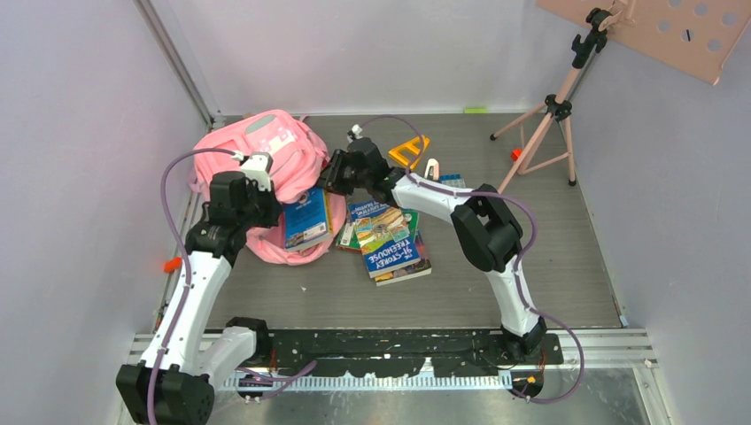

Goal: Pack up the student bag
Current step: Place the book in the student bag.

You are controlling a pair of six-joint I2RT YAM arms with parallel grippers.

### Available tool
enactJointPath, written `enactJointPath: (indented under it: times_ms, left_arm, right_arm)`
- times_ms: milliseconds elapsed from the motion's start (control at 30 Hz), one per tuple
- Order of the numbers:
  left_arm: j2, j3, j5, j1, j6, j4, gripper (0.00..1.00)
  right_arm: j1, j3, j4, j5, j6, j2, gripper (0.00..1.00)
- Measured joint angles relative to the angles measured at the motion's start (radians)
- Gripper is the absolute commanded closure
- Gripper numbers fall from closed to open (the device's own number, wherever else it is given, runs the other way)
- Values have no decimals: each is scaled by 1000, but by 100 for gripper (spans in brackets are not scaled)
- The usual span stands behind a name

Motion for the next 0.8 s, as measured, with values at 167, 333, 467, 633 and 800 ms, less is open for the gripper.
enactJointPath:
  times_ms: [167, 333, 467, 633, 800]
  left_arm:
    - [-2, 0, 2, 0, 0, 0, 100]
    - [-2, 0, 3, 1, 0, 0, 100]
    - [-2, 0, 6, 1, 3, 0, 100]
    - [-2, 0, 9, 1, 7, 0, 100]
    - [-4, 0, 10, 1, 15, 0, 100]
  right_arm:
    - [0, 43, 14, -10, -12, 70, 99]
    - [-3, 50, 36, 16, -9, 136, 100]
    - [-1, 69, 29, 62, -15, 161, 99]
    - [7, 137, 16, 88, -54, 183, 99]
    - [8, 124, 84, 52, -87, 186, 99]
